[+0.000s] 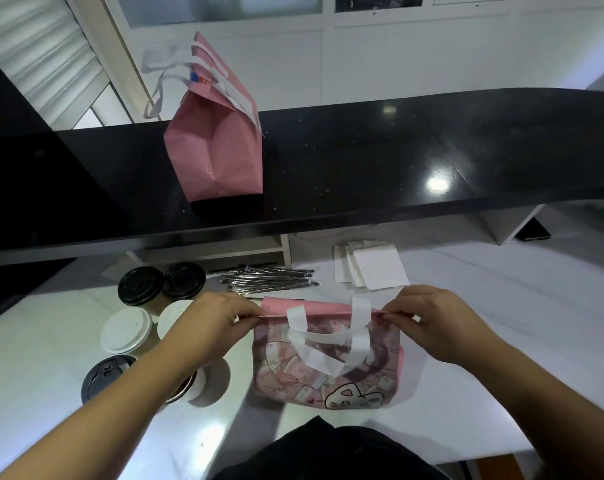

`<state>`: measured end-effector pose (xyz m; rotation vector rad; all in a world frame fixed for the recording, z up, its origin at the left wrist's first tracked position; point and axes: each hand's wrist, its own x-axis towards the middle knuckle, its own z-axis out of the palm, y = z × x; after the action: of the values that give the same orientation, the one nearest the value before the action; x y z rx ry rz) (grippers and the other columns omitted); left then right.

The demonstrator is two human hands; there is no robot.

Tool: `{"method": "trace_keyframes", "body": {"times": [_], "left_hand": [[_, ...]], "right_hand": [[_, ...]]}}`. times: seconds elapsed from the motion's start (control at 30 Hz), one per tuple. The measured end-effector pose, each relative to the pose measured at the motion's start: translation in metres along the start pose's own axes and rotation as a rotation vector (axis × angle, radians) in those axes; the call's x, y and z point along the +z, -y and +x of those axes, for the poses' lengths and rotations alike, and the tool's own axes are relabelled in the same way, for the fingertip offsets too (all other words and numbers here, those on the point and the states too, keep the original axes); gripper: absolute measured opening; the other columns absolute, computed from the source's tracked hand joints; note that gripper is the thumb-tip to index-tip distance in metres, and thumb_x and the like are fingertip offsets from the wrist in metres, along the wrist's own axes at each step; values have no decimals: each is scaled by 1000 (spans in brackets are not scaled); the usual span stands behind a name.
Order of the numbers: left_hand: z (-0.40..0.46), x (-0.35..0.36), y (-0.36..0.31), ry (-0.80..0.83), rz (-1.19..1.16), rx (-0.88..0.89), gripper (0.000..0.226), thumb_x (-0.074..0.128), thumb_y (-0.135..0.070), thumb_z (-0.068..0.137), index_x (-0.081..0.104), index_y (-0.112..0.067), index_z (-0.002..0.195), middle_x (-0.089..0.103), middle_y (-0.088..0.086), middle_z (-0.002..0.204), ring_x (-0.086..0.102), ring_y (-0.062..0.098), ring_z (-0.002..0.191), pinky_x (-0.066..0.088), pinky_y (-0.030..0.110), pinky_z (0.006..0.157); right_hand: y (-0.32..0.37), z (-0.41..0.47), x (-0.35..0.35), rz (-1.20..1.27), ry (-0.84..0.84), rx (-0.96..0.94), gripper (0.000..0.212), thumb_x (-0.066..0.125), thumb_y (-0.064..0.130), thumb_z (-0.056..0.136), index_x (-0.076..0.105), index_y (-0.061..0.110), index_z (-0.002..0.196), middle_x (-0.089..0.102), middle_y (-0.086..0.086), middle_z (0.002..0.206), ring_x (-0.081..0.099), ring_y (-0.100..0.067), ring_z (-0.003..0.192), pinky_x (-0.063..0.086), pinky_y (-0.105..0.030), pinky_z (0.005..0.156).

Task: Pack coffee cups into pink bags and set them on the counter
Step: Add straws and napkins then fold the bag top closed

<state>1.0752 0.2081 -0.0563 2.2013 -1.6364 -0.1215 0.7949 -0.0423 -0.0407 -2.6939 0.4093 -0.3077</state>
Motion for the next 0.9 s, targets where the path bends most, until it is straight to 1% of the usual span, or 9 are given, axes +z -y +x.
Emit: {"method": "trace_keyframes", "body": {"times": [0.1,0.2,0.27,0.37,0.43,0.53,0.63,0.8,0.9], "left_hand": [[3,3,-4,-40,-3,-46,16,91,-21,80,85,-29,93,77,-14,80,70,11,72,45,19,64],[2,7,-9,-43,-21,-73,19,87,-19,82,84,-27,99,74,-15,85,69,11,79,50,22,71],[0,9,-11,-7,-42,-90,26,81,-23,86,78,-32,111,69,-22,98,62,5,93,51,26,82],[-6,11,-15,22,-117,-167,32,71,-38,93,68,-42,125,61,-28,117,51,-2,110,39,18,90],[-9,9,-20,-2,-172,-202,29,68,-39,97,67,-42,125,60,-28,119,50,-3,113,37,15,91],[-15,5,-25,-80,-246,-242,24,65,-38,100,68,-37,124,58,-30,119,52,-6,115,37,13,94],[-21,1,-29,-132,-296,-294,23,64,-41,100,66,-41,122,53,-33,120,51,-13,115,38,10,91],[-26,0,-34,-233,-372,-341,19,70,-24,96,62,-36,108,54,-33,112,54,-8,108,43,15,83],[-23,-2,-42,-251,-398,-345,22,70,-22,95,56,-39,99,54,-29,111,57,0,105,48,22,79]], "right_hand": [[1,-2,-4,-4,18,19,11,75,23,92,83,18,98,75,7,87,65,-12,73,59,-28,65],[4,-4,-7,-49,51,91,18,70,33,95,80,22,106,73,9,93,62,-9,80,59,-31,73],[13,-4,-6,-90,84,122,36,69,47,92,71,30,123,72,12,109,61,-9,95,57,-29,83],[35,1,2,-199,134,62,70,70,58,81,51,35,144,63,13,130,54,-16,118,47,-35,99],[50,8,11,-253,123,5,64,73,47,81,53,34,141,63,11,130,55,-17,117,45,-36,100],[59,21,14,-213,95,-14,37,68,29,89,66,33,125,69,11,118,58,-16,106,48,-30,89],[58,27,6,-171,167,48,31,63,16,89,72,31,114,71,9,107,61,-15,100,51,-30,81],[58,33,-15,-168,280,133,26,64,16,90,77,30,108,73,9,103,64,-13,90,53,-25,74],[65,38,-36,-174,286,172,19,63,17,91,78,27,96,73,11,90,64,-9,80,59,-30,74]]}}
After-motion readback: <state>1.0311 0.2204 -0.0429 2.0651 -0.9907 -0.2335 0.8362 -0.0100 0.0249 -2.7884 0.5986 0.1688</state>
